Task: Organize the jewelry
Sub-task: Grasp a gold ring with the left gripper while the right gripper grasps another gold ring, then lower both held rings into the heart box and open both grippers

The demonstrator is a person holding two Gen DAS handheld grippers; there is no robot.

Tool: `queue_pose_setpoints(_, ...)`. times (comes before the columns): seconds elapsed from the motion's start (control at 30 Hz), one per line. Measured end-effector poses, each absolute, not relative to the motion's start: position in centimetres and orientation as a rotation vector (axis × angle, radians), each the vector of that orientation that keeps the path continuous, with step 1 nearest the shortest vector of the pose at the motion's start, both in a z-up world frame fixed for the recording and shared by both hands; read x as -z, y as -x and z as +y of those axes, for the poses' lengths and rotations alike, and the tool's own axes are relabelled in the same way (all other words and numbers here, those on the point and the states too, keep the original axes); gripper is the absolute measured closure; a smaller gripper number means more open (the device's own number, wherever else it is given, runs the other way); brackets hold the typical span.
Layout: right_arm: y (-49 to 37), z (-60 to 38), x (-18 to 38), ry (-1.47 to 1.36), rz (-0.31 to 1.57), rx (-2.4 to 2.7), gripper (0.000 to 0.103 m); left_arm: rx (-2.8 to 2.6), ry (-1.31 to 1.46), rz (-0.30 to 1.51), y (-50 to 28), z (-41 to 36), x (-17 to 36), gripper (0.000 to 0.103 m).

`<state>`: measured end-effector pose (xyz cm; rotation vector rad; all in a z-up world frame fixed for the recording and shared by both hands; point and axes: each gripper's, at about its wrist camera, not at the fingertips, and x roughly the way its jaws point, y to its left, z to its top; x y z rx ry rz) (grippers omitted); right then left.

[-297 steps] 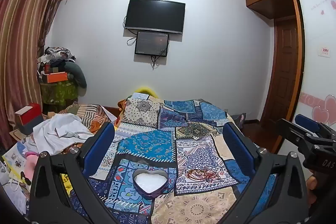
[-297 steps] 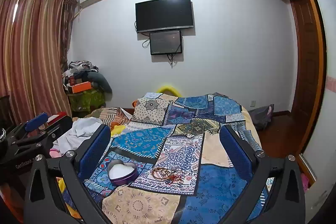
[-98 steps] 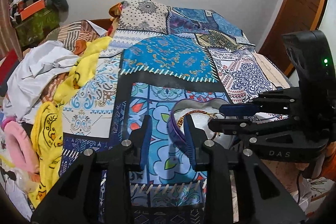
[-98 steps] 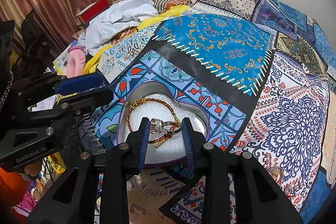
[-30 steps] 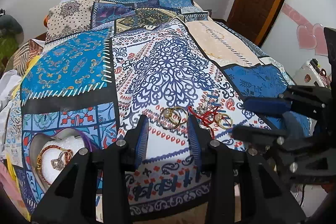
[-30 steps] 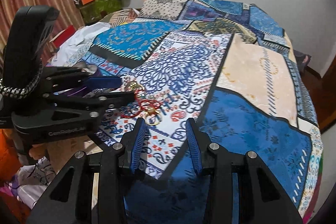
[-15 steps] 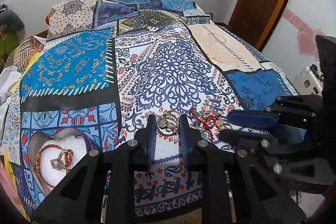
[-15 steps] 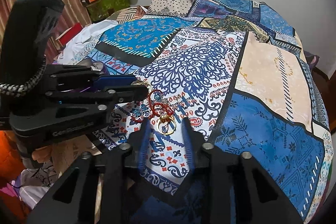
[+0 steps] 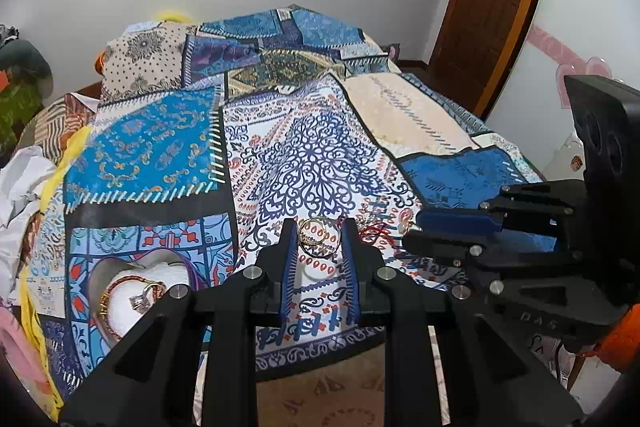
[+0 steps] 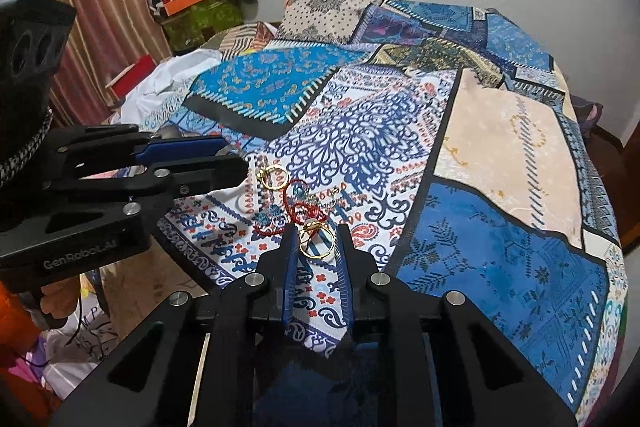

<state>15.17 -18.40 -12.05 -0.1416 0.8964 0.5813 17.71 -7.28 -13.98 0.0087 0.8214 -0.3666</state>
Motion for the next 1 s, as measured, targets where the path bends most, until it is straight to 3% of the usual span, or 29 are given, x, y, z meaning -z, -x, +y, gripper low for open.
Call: queue_pose_setpoints(1.0,-11.7,-11.9,2.9,0.113,0.649,-0.61,0.087,0.203,0.066,0.603,-10.8,2.4,7.1,0.082)
